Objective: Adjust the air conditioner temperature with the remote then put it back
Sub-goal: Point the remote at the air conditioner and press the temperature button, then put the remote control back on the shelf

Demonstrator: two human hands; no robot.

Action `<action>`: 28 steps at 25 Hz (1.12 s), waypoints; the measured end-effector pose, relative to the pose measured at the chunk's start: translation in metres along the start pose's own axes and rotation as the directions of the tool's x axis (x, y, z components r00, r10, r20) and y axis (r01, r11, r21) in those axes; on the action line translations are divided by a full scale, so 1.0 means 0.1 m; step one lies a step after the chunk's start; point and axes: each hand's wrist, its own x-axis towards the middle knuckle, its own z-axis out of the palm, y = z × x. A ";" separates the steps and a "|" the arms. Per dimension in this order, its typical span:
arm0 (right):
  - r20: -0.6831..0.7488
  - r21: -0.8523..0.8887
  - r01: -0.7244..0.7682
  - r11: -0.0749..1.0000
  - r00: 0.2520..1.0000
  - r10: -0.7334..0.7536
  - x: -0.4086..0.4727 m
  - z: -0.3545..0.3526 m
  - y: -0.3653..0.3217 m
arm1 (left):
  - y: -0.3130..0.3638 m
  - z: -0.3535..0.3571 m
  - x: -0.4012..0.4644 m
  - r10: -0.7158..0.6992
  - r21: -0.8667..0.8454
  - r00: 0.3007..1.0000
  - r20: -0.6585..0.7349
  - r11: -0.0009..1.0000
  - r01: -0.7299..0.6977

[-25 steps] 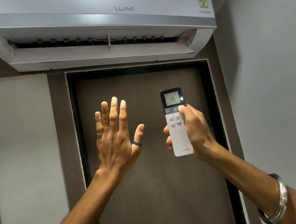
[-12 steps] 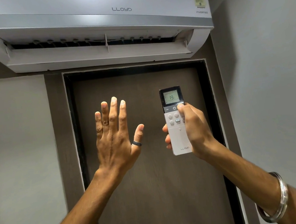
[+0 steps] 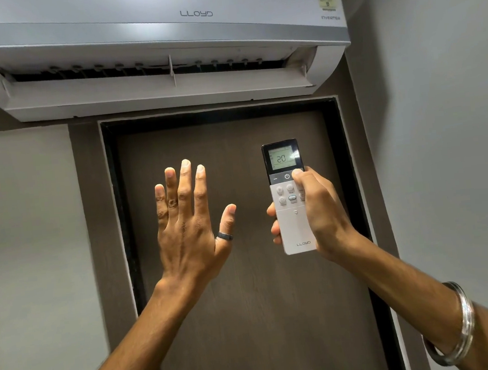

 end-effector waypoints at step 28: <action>-0.645 -0.061 -0.766 0.640 0.520 0.560 -2.36 -1.45 2.65 | 1.62 0.43 -3.64 0.197 -0.381 0.659 0.726 0.913 0.148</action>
